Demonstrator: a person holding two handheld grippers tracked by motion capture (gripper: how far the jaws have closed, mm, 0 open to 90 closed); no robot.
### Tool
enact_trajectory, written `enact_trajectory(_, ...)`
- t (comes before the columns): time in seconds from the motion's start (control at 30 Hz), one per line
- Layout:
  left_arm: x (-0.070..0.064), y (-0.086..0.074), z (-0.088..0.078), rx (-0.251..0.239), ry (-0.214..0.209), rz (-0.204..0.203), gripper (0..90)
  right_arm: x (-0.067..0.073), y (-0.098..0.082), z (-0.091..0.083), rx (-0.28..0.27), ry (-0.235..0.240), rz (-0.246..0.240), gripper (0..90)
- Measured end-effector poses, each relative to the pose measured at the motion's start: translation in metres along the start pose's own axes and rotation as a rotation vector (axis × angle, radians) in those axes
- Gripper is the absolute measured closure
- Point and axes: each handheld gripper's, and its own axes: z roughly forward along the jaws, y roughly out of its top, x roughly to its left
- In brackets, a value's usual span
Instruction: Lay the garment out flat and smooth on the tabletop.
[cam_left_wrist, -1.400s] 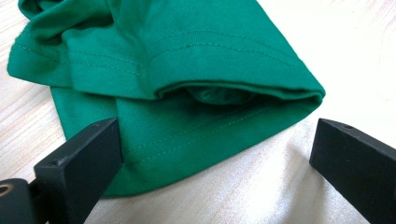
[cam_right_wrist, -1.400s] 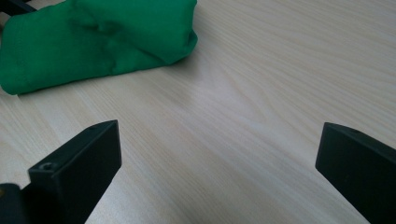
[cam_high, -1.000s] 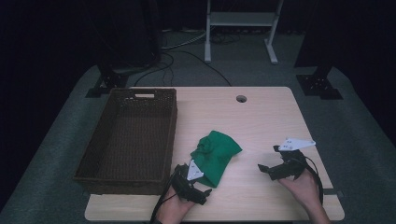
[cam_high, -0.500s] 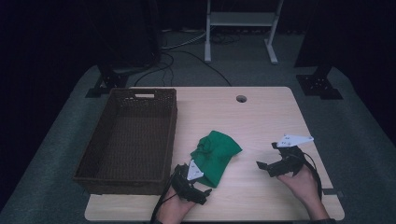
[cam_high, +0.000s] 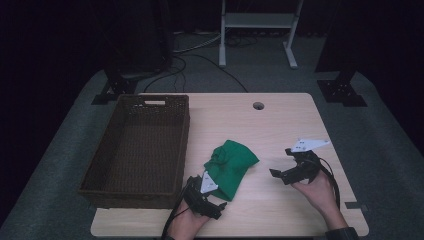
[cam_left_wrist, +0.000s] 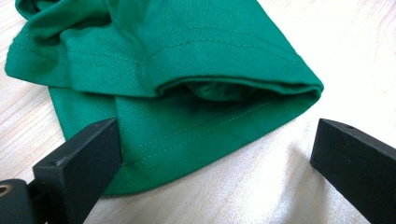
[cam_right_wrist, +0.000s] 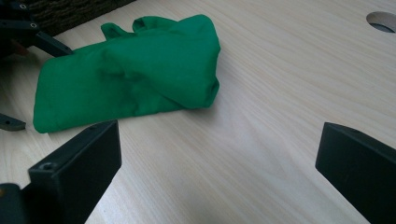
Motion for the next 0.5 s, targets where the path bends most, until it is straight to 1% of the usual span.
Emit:
enact_trajectory(0.1, 0.0, 0.0, 0.0, -0.002, 0.0, -0.002, 1.0, 0.001, 0.003, 0.002, 0.001, 0.003, 0.001, 0.0)
enact_trajectory(0.5, 0.0, 0.0, 0.0, -0.002, 0.004, -0.004, 1.0, 0.002, 0.019, 0.011, 0.017, 0.017, -0.023, 0.0)
